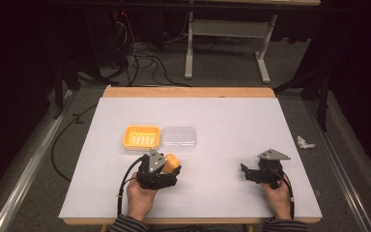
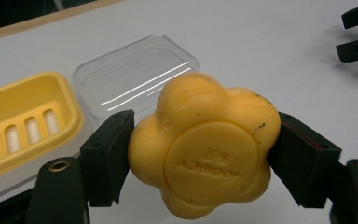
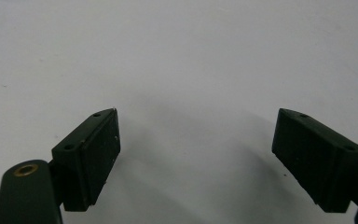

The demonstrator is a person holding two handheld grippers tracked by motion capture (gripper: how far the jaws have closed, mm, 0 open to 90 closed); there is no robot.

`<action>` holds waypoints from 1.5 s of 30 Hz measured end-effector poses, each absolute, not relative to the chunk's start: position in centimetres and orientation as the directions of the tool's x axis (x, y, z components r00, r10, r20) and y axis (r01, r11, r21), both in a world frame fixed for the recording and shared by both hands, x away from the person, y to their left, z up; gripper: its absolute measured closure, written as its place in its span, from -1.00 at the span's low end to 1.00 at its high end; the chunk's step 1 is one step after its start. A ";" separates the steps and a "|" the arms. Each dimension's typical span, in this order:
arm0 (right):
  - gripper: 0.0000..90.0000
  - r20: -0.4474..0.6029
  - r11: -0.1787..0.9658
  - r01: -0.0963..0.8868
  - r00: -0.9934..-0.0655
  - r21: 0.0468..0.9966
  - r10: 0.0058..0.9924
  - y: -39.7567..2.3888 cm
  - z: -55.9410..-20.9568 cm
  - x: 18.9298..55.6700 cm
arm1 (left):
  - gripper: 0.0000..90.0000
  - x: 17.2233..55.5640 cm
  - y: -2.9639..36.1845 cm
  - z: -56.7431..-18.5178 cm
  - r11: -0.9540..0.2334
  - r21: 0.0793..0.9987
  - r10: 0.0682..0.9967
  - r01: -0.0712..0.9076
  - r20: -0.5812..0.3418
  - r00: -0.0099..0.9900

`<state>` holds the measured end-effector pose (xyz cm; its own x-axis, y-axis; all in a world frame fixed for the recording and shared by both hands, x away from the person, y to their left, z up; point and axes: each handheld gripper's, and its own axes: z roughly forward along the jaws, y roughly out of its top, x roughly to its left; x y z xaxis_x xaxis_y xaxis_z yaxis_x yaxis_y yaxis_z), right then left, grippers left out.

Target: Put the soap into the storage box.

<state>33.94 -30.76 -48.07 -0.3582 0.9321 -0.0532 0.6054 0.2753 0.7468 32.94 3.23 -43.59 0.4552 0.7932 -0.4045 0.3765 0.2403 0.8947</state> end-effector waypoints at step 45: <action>-0.66 -0.049 0.269 0.603 -0.356 0.751 0.933 -30.8 -48.1 33.9 | -0.37 36.8 9.6 -41.6 0.316 0.887 0.847 0.338 -0.424 0.322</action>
<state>33.95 -30.85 -48.08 -0.3559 0.9333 -0.0489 0.6025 0.2691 0.7514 36.75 9.57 -41.58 0.3217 0.8466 -0.4240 0.3380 0.3156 0.8866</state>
